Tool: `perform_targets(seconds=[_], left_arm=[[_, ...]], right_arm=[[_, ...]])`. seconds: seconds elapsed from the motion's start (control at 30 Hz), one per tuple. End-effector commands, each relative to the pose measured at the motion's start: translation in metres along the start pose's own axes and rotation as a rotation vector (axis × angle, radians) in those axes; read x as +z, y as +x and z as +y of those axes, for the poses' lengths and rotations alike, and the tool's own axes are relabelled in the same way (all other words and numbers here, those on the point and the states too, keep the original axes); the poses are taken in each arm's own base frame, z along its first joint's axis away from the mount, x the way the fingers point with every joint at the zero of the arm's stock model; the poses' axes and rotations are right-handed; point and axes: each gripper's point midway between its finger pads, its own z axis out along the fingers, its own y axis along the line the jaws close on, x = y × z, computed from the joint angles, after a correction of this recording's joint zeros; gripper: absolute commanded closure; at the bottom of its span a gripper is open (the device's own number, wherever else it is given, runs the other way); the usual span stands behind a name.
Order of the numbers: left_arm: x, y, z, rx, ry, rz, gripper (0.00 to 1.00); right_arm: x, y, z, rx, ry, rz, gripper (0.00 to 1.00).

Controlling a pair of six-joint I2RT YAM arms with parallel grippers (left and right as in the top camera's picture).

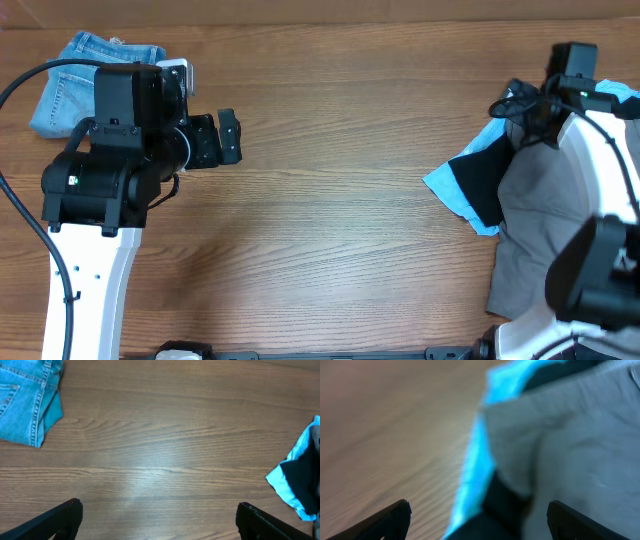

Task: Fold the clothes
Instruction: 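Raise both arms and reach the right gripper to the grey shorts, then grasp the grey shorts with the right gripper and drag them leftward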

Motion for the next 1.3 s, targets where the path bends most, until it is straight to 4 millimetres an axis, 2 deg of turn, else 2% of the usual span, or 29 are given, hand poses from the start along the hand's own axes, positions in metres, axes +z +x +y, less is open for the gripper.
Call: perform_targets(seconds=[0.0,0.13,0.2,0.23,0.27,0.33,0.4,0.53,0.67,0.77,0.87,0.97,1.07,1.2,1.23,1.27], left_arm=[[-0.008,-0.005,-0.004,0.027,0.021,-0.019,0.00],[-0.008,-0.005,-0.004,0.026,0.020,-0.018,0.00],[-0.008,-0.005,-0.004,0.026,0.020,-0.017,0.00],[-0.008,-0.005,-0.004,0.026,0.020,-0.017,0.00],[-0.008,-0.004,-0.004,0.026,0.020,-0.016,0.00],[-0.008,-0.003,-0.004,0.026,0.020,-0.012,0.00],[-0.008,-0.003,-0.003,0.026,0.019,-0.008,0.00],[-0.008,-0.003,-0.003,0.026,0.019,-0.008,0.00],[-0.008,-0.001,-0.003,0.025,0.017,0.000,0.00],[-0.008,0.003,-0.002,0.023,0.014,0.016,0.00],[-0.009,0.008,-0.001,0.021,0.009,0.034,0.00],[-0.015,0.009,-0.001,0.051,0.007,0.040,0.00],[-0.030,0.002,-0.001,0.062,-0.007,0.018,0.00],[-0.061,-0.016,0.005,0.068,-0.072,-0.062,0.00],[-0.075,-0.024,0.008,0.069,-0.100,-0.103,0.00],[-0.081,-0.028,0.009,0.070,-0.112,-0.122,0.00]], right_arm=[[0.028,0.002,-0.020,0.050,0.037,0.048,0.10],[0.060,0.016,-0.028,0.048,0.063,0.110,0.11],[0.071,0.021,-0.029,0.047,0.069,0.125,0.17],[0.075,0.022,-0.030,0.048,0.071,0.129,0.24],[0.077,0.023,-0.030,0.047,0.071,0.131,0.46],[0.077,0.021,-0.031,0.047,0.077,0.124,0.77],[0.070,0.014,-0.032,0.047,0.088,0.103,0.89],[0.037,-0.016,-0.031,0.053,0.097,0.017,0.96],[-0.016,-0.056,-0.029,0.036,0.102,-0.112,0.96],[-0.063,-0.076,-0.009,-0.069,0.023,-0.185,0.96],[-0.111,-0.079,0.023,-0.171,-0.093,-0.241,0.96],[-0.158,-0.063,0.068,-0.289,-0.246,-0.278,0.96],[-0.194,-0.031,0.109,-0.391,-0.334,-0.284,0.95],[-0.226,0.036,0.169,-0.563,-0.457,-0.220,0.92],[-0.233,0.063,0.188,-0.629,-0.496,-0.186,0.89],[-0.238,0.081,0.199,-0.672,-0.520,-0.164,0.87]])
